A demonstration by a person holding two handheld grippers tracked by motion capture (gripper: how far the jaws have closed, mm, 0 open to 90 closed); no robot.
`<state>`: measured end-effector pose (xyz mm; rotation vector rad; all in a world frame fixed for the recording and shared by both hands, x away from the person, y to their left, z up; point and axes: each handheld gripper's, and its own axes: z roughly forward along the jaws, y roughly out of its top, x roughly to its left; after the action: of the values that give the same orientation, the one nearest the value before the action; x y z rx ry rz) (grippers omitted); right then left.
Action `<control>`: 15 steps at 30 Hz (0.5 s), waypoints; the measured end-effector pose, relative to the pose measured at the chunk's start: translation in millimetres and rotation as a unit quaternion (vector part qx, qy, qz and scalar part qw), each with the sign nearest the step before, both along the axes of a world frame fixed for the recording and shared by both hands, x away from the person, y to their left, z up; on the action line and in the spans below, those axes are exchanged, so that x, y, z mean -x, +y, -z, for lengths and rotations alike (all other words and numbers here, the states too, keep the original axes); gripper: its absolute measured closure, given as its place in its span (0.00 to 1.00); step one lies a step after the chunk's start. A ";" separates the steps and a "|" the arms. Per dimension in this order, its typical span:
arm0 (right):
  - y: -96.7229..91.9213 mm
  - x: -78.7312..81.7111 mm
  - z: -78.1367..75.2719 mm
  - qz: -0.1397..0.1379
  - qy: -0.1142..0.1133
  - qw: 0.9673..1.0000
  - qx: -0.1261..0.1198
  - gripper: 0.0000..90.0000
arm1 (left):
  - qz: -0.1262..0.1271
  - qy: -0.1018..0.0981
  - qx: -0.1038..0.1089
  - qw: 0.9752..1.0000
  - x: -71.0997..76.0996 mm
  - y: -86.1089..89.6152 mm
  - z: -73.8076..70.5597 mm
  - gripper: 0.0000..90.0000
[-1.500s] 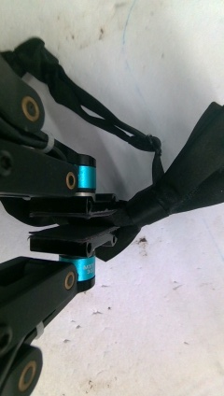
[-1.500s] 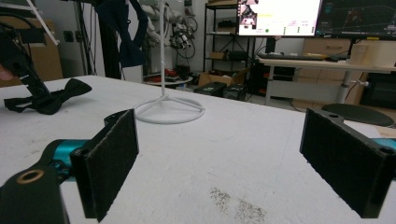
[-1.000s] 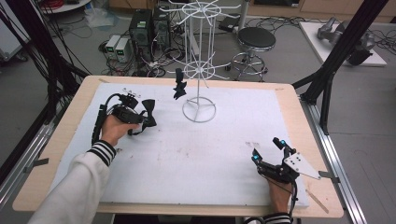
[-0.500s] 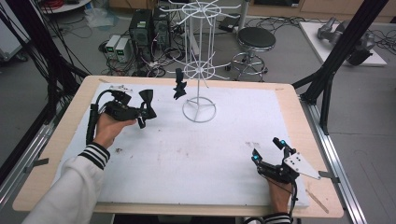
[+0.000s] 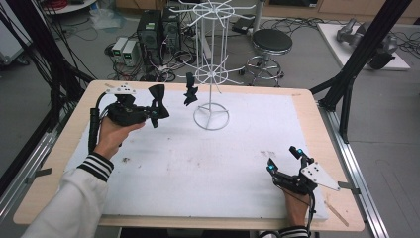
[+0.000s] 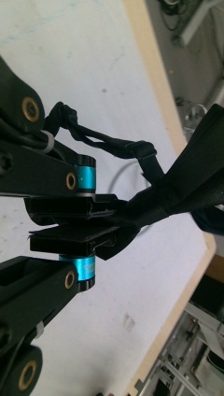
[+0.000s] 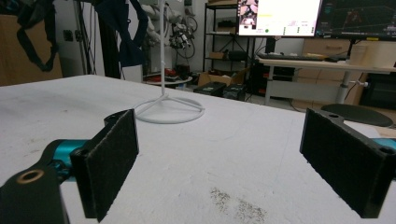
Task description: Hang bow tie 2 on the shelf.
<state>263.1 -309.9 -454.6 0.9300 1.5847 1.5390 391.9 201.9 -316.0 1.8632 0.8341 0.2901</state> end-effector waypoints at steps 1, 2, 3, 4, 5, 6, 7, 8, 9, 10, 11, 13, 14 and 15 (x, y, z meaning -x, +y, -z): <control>0.1 0.0 0.0 0.000 0.000 1.000 0.000 0.12 | 0.004 -0.008 0.002 1.000 0.8 -1.6 -3.1 0.93; 0.1 0.0 0.0 0.001 -0.001 1.000 0.001 0.12 | 0.007 -0.012 0.001 1.000 1.5 -3.0 -6.3 0.93; 0.3 0.1 0.0 0.001 0.000 1.000 0.000 0.12 | 0.009 -0.013 0.003 1.000 1.9 -4.8 -8.9 0.92; 0.3 0.0 0.0 0.001 -0.001 1.000 0.000 0.12 | 0.010 -0.016 0.004 1.000 2.3 -6.1 -11.1 0.92; 0.1 0.0 0.0 0.001 -0.001 1.000 0.001 0.12 | 0.013 -0.018 0.003 1.000 2.7 -7.2 -13.2 0.92; 0.2 0.0 0.0 0.001 0.000 1.000 0.001 0.12 | 0.013 -0.021 0.002 1.000 3.1 -8.1 -15.0 0.92; 0.2 0.0 0.0 0.001 0.000 1.000 0.000 0.12 | 0.014 -0.026 0.002 1.000 3.4 -8.6 -16.6 0.92; 0.1 0.0 0.0 0.001 0.000 1.000 0.000 0.12 | 0.015 -0.028 0.007 0.999 3.6 -9.0 -17.7 0.92; 0.1 0.0 0.0 0.001 -0.001 1.000 0.000 0.12 | 0.015 -0.030 0.010 0.999 3.7 -9.4 -18.8 0.92; 0.1 0.0 0.0 0.001 -0.001 1.000 0.000 0.12 | 0.017 -0.033 0.011 0.999 3.8 -9.6 -19.7 0.92; 0.1 0.0 0.0 0.001 -0.001 1.000 0.000 0.12 | 0.016 -0.034 0.013 0.999 3.8 -10.5 -20.5 0.92; 0.2 0.0 0.0 0.001 -0.001 1.000 0.001 0.12 | 0.019 -0.035 0.011 0.999 3.3 -11.8 -22.3 0.92; 0.2 0.0 0.0 0.001 -0.001 1.000 0.001 0.12 | 0.019 -0.036 0.011 0.999 3.0 -12.8 -23.4 0.92; 0.1 0.0 0.0 0.001 -0.001 1.000 0.001 0.12 | 0.022 -0.038 0.012 0.999 2.8 -13.8 -24.6 0.92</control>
<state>263.1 -309.8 -454.7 0.9294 1.5832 1.5370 389.1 188.2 -291.4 1.8346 0.7423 0.3204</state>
